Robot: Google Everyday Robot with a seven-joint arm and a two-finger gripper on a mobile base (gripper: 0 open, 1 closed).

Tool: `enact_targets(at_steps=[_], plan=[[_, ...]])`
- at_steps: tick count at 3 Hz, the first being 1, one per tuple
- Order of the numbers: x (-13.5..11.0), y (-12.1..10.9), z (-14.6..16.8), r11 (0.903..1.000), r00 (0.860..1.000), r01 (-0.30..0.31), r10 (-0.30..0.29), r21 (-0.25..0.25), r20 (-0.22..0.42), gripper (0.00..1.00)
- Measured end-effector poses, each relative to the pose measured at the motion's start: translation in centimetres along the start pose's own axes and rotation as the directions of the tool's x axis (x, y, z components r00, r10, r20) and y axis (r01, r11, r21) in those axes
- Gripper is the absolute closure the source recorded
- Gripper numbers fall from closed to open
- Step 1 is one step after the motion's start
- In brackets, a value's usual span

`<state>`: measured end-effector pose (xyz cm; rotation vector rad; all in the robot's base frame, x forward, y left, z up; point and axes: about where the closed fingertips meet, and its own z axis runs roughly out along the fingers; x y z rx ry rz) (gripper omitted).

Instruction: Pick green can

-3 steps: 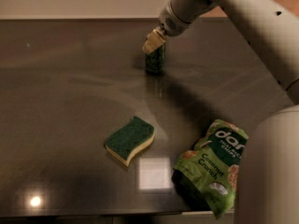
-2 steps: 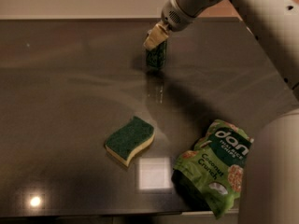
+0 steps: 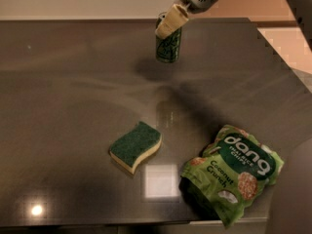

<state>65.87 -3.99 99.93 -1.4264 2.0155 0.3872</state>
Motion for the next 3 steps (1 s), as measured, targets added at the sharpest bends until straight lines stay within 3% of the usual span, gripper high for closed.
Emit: enact_targets(at_steps=[1, 3], plan=[[-1.0, 1.4, -3.0, 0.9985, 0.999, 0.05, -0.05, -0.02, 0.016, 1.0], [-2.2, 3.0, -6.1, 0.9923, 0.993, 0.114, -0.111, -0.05, 0.048, 1.0]])
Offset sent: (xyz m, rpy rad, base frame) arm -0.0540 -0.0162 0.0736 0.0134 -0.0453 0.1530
